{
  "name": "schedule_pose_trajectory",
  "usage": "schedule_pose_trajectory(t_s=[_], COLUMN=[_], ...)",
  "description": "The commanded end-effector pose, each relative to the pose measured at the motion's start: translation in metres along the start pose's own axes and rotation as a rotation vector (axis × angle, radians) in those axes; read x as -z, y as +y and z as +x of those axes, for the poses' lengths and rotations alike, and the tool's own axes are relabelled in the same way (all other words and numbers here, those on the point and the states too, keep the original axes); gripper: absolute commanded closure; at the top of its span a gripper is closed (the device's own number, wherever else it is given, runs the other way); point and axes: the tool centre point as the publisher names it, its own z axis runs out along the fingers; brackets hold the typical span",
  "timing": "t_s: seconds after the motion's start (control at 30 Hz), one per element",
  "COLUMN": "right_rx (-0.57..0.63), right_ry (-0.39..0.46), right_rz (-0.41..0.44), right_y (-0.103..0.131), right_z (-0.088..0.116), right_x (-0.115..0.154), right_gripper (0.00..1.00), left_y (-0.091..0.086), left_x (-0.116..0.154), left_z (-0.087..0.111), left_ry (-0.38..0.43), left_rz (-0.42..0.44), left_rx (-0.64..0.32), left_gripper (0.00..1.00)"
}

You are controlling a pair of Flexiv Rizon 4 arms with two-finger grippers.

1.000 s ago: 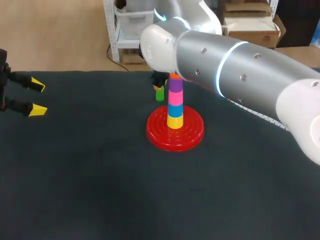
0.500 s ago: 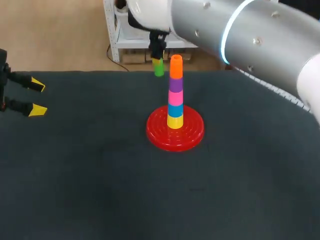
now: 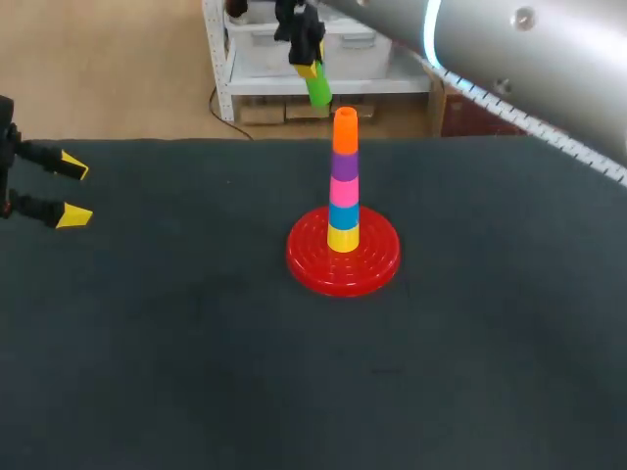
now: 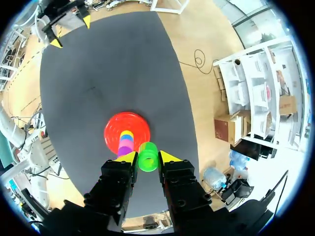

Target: Pick up and stack the cylinders on the red base in this order: pink,purple,orange,green

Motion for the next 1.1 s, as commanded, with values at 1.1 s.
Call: schedule_pose_trajectory(t_s=[1.1], right_rx=[-0.124], right_ry=[-0.415], right_rz=[0.134], right_y=[0.043], right_z=[0.053], right_x=[0.003], right_gripper=[1.0], left_y=[0.001], left_x=[0.0], left_z=[0.001], left_ry=[-0.004], left_rz=[0.0], left_rx=[-0.003], left_gripper=[0.0])
